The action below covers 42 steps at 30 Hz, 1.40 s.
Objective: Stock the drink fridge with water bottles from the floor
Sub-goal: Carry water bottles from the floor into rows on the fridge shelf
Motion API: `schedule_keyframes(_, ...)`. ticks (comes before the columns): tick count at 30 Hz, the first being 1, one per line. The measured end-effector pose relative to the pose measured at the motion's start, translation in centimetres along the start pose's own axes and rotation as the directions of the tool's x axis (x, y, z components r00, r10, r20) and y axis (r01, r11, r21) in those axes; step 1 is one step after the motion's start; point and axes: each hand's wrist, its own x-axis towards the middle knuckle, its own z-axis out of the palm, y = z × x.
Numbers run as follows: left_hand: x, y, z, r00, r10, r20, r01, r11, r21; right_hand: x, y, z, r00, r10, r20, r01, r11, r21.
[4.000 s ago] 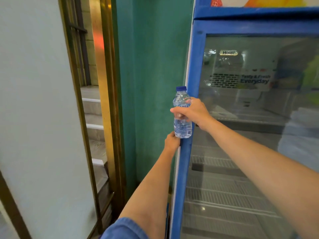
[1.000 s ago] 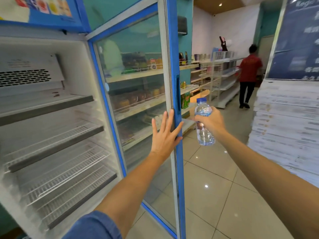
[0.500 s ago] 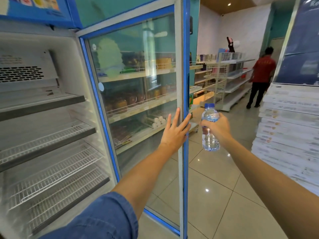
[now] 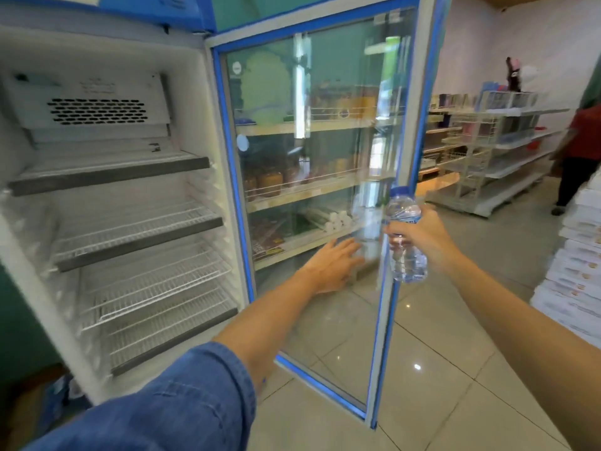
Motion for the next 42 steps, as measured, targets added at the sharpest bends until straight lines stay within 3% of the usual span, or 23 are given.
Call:
schedule_keyframes(4,-9.1,-6.0,0.9,0.922,-0.294,0.254,0.325,0.942,-0.089,1.8,-1.2,8.1,0.978,-0.04,0.207,0.039,0.999,0.014)
schedule_keyframes(7,-15.6,-11.3,0.7,0.816,-0.512,0.268,0.56,0.816,-0.145,2.8,-2.3,15.7,0.946,-0.052,0.32,0.023,0.995,0.095)
schedule_keyframes(10,-21.0,-16.4,-0.6,0.728,-0.651,0.214,0.684,0.71,-0.165,3.7,-3.6,23.5,0.908,-0.048,0.416,-0.038,0.98,0.197)
schedule_keyframes(20,-32.3,-36.8,-2.8,0.46,-0.887,0.02,0.879,0.453,-0.147,7.9,-10.6,47.6,0.817,-0.121,0.564,-0.08,0.945,0.318)
schedule_keyframes(27,-33.5,-48.1,-2.3,0.397,-0.913,-0.088,0.889,0.407,-0.21,12.3,-16.5,60.2,0.779,-0.197,0.595,-0.017,0.942,0.334)
schedule_keyframes(36,-34.5,-58.4,0.4,0.247,-0.966,0.072,0.956,0.23,-0.18,20.1,-23.9,74.2,0.728,-0.315,0.609,0.042,0.907,0.419)
schedule_keyframes(42,-34.7,-60.8,0.7,0.254,-0.949,0.184,0.967,0.25,-0.047,24.6,-26.6,83.6,0.667,-0.396,0.631,0.105,0.889,0.446)
